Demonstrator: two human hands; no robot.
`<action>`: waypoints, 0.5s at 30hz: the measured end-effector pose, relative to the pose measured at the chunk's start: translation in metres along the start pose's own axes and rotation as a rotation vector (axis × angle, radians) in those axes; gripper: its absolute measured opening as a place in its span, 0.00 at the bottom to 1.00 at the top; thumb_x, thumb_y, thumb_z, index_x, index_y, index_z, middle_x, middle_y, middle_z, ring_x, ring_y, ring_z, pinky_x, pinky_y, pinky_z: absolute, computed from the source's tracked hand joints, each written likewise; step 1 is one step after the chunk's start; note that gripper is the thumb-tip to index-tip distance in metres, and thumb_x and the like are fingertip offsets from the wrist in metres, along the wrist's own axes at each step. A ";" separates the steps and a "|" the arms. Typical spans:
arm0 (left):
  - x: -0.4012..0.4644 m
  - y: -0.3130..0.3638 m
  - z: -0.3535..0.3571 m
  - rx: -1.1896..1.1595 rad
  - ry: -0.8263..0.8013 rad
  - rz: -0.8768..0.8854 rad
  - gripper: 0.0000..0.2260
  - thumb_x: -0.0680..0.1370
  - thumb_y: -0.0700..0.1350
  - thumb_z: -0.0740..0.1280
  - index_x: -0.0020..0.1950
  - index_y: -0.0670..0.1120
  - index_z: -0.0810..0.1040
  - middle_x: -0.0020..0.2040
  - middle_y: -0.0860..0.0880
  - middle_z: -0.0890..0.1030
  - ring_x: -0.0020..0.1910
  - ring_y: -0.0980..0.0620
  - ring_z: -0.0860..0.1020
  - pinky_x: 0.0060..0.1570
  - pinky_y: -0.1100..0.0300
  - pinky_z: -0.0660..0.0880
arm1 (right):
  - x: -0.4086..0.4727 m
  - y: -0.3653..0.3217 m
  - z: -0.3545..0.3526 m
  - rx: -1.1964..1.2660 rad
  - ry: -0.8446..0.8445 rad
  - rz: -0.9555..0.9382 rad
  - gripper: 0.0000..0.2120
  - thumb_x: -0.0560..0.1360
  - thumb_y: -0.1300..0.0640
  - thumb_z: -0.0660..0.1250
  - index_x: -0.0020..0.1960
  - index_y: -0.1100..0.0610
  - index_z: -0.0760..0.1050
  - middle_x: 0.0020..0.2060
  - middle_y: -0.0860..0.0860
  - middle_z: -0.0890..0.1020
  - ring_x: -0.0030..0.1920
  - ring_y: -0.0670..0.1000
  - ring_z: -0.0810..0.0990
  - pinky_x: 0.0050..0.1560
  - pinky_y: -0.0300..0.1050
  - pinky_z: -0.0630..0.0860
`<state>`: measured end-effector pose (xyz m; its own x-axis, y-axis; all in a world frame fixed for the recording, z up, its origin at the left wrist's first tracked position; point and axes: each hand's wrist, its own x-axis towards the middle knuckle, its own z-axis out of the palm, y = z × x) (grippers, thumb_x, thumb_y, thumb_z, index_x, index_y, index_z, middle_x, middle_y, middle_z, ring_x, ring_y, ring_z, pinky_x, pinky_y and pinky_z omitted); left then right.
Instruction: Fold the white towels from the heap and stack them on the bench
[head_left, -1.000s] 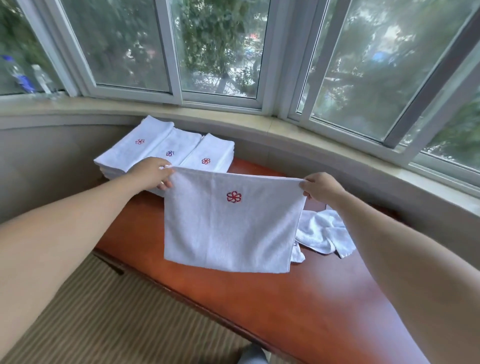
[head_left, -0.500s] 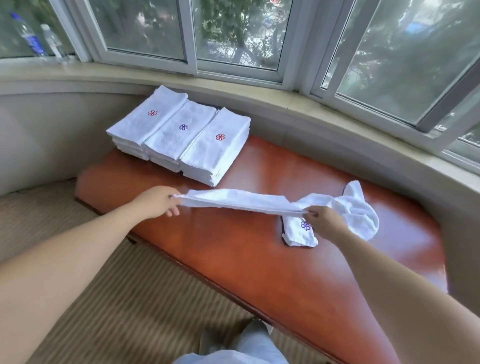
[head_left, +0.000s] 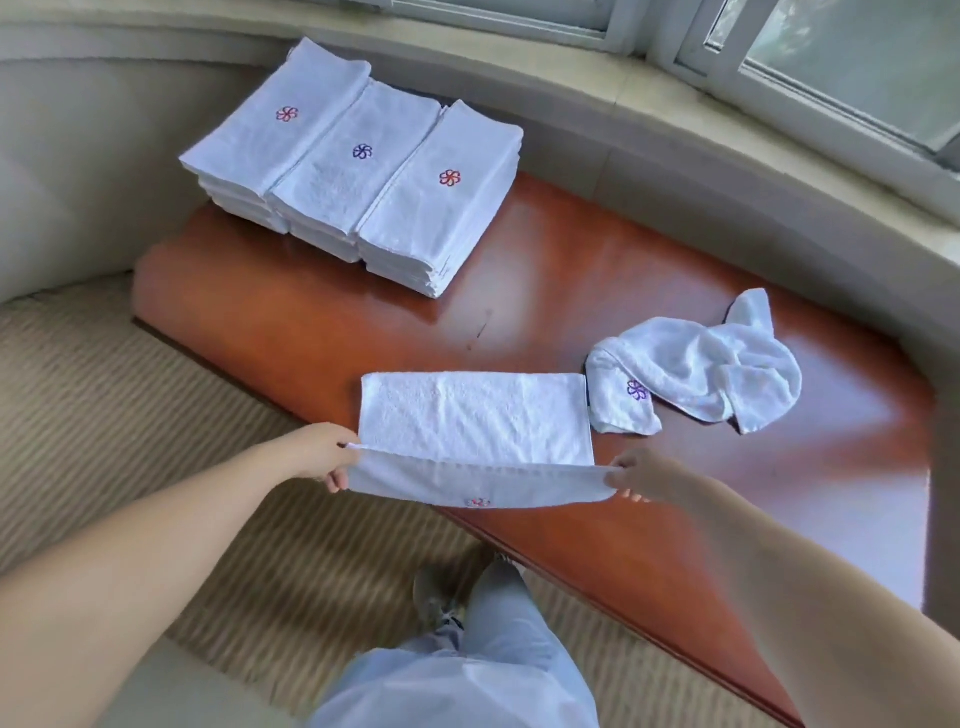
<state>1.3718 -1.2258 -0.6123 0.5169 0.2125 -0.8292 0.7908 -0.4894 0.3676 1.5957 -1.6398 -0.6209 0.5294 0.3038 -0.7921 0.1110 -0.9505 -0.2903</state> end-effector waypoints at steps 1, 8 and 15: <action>0.005 0.001 -0.005 -0.010 0.030 0.007 0.17 0.85 0.46 0.60 0.72 0.40 0.72 0.45 0.42 0.86 0.41 0.48 0.84 0.52 0.51 0.82 | 0.007 -0.002 -0.006 0.050 0.074 -0.010 0.08 0.78 0.56 0.67 0.49 0.61 0.82 0.34 0.50 0.82 0.33 0.48 0.78 0.37 0.40 0.75; 0.061 0.004 -0.035 -0.199 0.249 0.048 0.10 0.83 0.48 0.61 0.58 0.47 0.80 0.36 0.48 0.85 0.32 0.53 0.83 0.42 0.55 0.82 | 0.066 -0.040 -0.028 0.297 0.326 -0.023 0.05 0.78 0.51 0.65 0.47 0.49 0.79 0.33 0.46 0.85 0.37 0.50 0.84 0.49 0.49 0.79; 0.124 0.020 -0.042 -0.226 0.292 -0.045 0.10 0.84 0.48 0.59 0.58 0.46 0.78 0.38 0.47 0.86 0.36 0.51 0.85 0.53 0.46 0.83 | 0.129 -0.055 -0.035 0.368 0.341 0.050 0.07 0.78 0.52 0.61 0.47 0.51 0.78 0.29 0.40 0.83 0.37 0.48 0.83 0.32 0.40 0.72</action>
<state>1.4657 -1.1735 -0.6900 0.5261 0.4775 -0.7037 0.8503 -0.2824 0.4441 1.6867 -1.5512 -0.6884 0.7779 0.1610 -0.6074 -0.1935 -0.8583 -0.4753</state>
